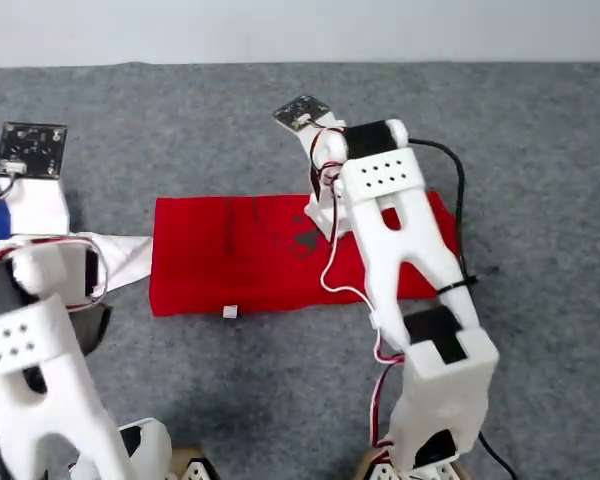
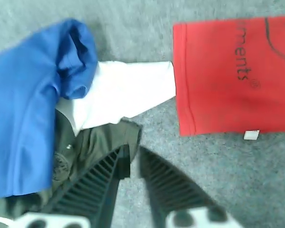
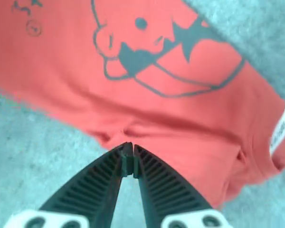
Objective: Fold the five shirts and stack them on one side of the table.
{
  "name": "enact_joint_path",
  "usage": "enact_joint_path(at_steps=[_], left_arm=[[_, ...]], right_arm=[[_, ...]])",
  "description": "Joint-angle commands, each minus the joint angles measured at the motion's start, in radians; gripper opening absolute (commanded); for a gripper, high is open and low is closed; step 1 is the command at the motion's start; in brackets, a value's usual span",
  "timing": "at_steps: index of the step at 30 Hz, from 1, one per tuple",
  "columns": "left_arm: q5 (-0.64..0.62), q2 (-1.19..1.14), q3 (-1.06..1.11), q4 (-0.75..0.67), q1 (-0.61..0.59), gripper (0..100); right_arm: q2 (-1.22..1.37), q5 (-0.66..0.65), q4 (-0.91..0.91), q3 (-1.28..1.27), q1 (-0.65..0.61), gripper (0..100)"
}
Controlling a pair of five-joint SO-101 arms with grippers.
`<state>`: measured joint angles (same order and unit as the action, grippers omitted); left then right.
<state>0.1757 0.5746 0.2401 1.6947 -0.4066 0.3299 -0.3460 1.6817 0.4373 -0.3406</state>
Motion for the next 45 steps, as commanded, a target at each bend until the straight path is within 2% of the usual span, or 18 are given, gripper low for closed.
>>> enact_joint_path(at_steps=[1,6,15,21,25,30,34,45], left_arm=[[-0.012,-0.094,0.012,-0.064,0.002,20],[-0.008,-0.301,-0.061,-0.121,0.038,22],[-0.012,-0.718,-0.380,-0.121,0.218,21],[-0.043,-0.993,-0.641,-0.114,0.219,22],[-0.041,-1.157,-0.819,-0.057,0.224,21],[-0.043,-1.347,-1.003,0.034,0.209,21],[-0.046,-1.461,-1.089,0.051,0.146,21],[-0.041,-1.516,-1.082,0.061,-0.028,21]], right_arm=[[-0.127,0.009,0.071,0.049,0.054,0.9],[-0.225,0.012,0.108,0.049,0.174,0.9],[-0.346,0.014,0.108,0.044,0.429,0.9],[-0.394,0.011,0.108,0.043,0.582,0.9],[-0.401,0.006,0.108,0.043,0.657,0.9],[-0.400,0.005,0.108,0.043,0.699,1.0],[-0.400,0.005,0.108,0.043,0.699,1.0],[-0.394,0.005,0.108,0.043,0.694,1.0]])
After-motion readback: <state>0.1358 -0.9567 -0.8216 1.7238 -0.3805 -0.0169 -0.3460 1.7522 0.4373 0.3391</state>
